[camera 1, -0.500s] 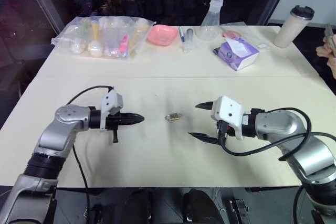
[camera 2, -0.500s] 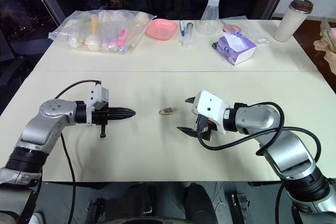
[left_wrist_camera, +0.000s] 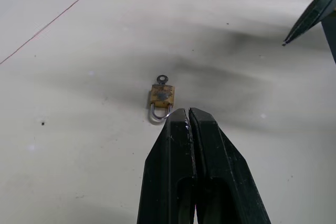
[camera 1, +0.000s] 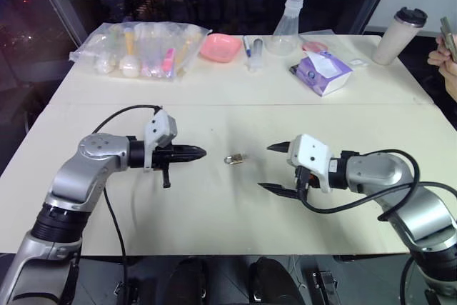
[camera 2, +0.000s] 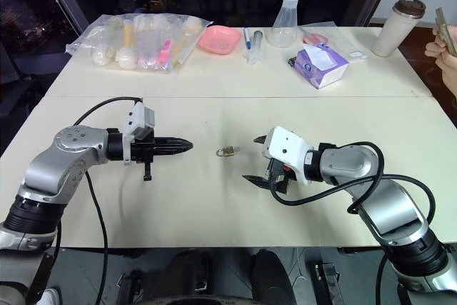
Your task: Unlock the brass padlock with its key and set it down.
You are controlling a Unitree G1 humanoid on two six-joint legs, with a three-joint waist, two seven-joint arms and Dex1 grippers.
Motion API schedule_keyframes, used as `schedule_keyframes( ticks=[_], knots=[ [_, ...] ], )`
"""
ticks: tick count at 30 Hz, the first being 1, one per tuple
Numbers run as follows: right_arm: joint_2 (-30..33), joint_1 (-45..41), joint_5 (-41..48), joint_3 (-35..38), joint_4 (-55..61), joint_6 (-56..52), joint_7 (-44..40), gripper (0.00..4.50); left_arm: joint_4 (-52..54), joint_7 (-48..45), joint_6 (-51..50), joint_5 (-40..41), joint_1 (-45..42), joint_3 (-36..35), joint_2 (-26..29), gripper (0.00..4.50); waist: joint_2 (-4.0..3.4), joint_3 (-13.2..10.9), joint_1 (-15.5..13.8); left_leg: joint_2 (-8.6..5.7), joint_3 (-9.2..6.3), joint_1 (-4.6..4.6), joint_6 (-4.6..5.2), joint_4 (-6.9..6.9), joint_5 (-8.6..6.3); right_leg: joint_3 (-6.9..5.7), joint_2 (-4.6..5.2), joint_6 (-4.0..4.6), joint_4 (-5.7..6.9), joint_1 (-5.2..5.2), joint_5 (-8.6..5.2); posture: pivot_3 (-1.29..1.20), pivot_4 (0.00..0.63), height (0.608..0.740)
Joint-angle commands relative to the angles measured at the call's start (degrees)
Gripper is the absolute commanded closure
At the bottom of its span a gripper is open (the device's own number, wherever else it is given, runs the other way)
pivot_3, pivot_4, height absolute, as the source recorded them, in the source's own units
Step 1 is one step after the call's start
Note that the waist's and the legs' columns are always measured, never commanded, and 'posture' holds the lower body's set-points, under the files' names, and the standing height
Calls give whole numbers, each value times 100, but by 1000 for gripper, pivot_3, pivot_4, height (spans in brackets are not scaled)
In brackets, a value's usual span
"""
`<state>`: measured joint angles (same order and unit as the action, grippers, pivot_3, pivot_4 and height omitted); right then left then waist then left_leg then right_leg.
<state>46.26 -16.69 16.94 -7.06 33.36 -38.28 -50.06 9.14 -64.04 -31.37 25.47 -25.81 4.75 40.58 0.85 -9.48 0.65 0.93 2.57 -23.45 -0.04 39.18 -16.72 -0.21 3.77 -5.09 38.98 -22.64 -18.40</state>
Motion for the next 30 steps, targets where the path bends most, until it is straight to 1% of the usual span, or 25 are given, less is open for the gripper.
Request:
schedule_keyframes(
  ticks=[1, 10, 17, 20, 23, 25, 28, 30],
  knots=[
    [69, 8, -60, 52, 75, 140, 27, 31, 227, 91, -102, 43, -201, -58, 22, 4500, 0, 0, -8, 0, 0, 0, 0, 0, 0, 0, 0, 0, 0, 0, 0, 0, 150, 715],
    [67, 56, -62, 77, 120, 112, 45, 31, 277, 233, -156, 15, -287, 35, -102, 4500, 0, 0, -5, -1, 0, 0, 0, 1, 0, 0, -2, 0, 0, 1, 0, 0, 150, 715],
    [24, 137, -92, 107, 194, 93, 158, 31, 407, 242, -33, -52, -166, 184, -189, 4500, 0, 0, -4, -1, 1, 0, 0, 1, 0, 0, -2, 0, 0, 1, 0, 0, 150, 715],
    [25, 155, -93, 92, 217, 89, 186, 31, 438, 381, 99, -142, -28, 232, -330, 4500, 0, 0, -3, -1, 0, 0, 0, 1, 0, 0, -2, 0, 0, 1, 0, 0, 150, 715],
    [31, 177, -95, 91, 226, 98, 198, 0, 380, 585, 236, -285, 107, 327, -523, 3667, 0, 0, -10, -1, 0, 0, 0, 1, 0, 0, -2, 0, 0, 2, 0, 0, 150, 715],
    [31, 173, -91, 84, 236, 85, 211, 0, 314, 624, 344, -384, 195, 404, -600, 2836, 1, 0, -12, -1, 0, 0, 0, 1, 0, 0, -2, 0, 0, 2, 0, 0, 150, 715],
    [34, 212, -87, 113, 272, 67, 247, 0, -71, 799, 913, -806, 284, 668, -851, 1528, -1, 1, -14, -1, 1, 1, 0, 1, 0, 0, -1, 0, 0, 2, 0, 0, 150, 715],
    [30, 228, -86, 115, 298, 53, 273, 0, -370, 897, 1192, -981, 234, 724, -1022, 649, 0, 0, -17, -1, 1, 1, 0, 1, 0, 0, -2, 0, 0, 3, 0, 0, 150, 715]
  ],
)
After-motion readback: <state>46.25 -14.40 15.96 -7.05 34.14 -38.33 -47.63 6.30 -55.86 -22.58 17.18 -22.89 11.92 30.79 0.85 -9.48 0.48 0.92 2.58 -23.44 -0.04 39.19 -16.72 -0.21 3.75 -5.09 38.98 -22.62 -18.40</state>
